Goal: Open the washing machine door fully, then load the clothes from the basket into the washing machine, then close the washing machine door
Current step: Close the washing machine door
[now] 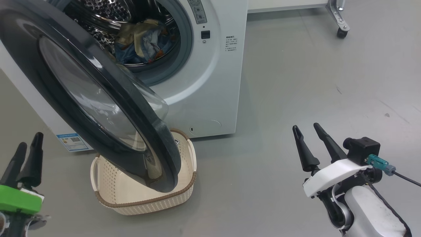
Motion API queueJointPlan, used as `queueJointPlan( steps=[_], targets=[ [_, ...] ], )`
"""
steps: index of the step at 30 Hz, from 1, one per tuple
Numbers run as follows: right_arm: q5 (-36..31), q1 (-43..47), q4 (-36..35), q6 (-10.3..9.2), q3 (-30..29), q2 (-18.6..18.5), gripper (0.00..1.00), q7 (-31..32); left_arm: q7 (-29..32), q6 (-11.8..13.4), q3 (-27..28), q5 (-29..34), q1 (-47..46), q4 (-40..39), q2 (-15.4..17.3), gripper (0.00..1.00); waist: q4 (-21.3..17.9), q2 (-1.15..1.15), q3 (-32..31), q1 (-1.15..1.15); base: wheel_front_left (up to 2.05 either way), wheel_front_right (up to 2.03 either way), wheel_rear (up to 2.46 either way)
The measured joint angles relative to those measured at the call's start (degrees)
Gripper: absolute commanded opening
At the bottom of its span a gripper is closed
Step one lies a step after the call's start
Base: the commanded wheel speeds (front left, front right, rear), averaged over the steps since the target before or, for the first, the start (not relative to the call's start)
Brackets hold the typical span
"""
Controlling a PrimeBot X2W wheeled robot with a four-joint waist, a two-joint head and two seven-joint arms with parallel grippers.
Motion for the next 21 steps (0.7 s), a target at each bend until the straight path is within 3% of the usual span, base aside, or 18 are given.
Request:
queueJointPlan(
  steps=[14,21],
  targets=[
    [0.0,-0.02,-0.02,0.0,-0.27,-1.32,1.0,0.0,-17.57,-0.01,-6.97,12.02,8.03,2.85,1.41,1.0,0.43,0.0,0.34,0.0,0.0,0.0,0.0],
    [0.0,-0.02,-0.15,0.0,-0.53,-1.59,1.0,0.0,-23.91,-0.01,-7.67,14.45,9.11,5.22,0.97,1.0,0.6,0.0,0.46,0.0,0.0,0.0,0.0]
  ],
)
